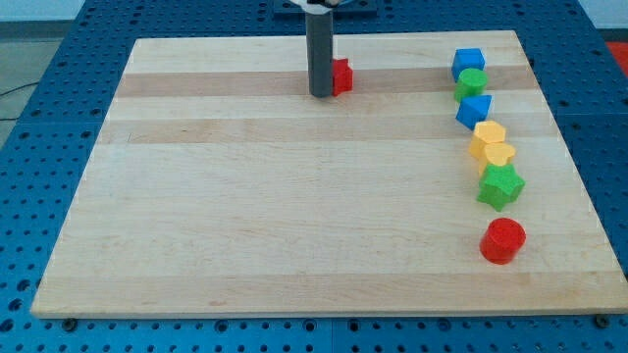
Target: Move the red star towards the top right of the board
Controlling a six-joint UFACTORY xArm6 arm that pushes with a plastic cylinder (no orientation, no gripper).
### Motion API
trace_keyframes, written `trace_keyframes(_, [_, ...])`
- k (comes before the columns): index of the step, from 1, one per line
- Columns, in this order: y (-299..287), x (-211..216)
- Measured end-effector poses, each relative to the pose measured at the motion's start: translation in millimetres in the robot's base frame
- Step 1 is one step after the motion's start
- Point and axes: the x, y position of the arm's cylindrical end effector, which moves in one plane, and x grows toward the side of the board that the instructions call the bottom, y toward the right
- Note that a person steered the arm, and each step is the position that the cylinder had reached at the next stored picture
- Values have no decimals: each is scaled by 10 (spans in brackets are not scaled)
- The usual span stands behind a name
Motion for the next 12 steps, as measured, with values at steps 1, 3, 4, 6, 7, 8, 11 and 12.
trace_keyframes(1, [18, -329])
trace_keyframes(3, [755, -444])
trace_keyframes(4, [893, -426])
trace_keyframes(6, [960, -191])
trace_keyframes(7, [1107, -358])
trace_keyframes(8, [1137, -630])
trace_keyframes(11, [1442, -667])
trace_keyframes(12, [1662, -667])
